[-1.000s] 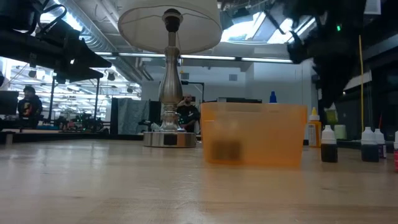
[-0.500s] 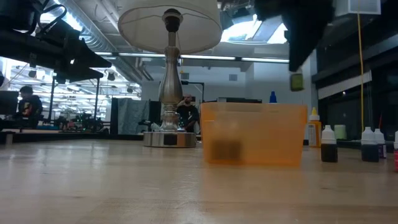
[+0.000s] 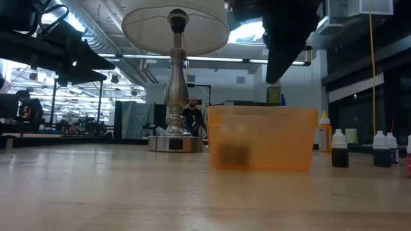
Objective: Pick & Place food coloring
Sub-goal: Put the small green food coloring bottle into the orange bin
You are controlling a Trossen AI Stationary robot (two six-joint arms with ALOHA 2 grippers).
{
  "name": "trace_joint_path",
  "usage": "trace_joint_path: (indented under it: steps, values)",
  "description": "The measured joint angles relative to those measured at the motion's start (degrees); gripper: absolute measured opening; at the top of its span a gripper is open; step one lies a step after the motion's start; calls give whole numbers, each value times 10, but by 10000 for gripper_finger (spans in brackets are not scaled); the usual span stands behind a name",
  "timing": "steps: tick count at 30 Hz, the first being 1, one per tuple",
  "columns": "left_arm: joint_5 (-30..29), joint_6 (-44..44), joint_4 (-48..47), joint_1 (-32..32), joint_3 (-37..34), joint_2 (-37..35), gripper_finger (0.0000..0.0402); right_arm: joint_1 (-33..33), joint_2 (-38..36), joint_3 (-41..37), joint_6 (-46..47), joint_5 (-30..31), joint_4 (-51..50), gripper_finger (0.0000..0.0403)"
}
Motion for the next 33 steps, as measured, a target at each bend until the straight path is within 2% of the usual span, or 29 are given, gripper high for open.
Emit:
trace_joint_path:
  steps: [17,33]
  values:
    - [0,0,0,0,0,0,322,11,63,-1,-17,3,57,62]
    - [0,0,0,0,0,0,322,16,84,-15,0,13,112,63]
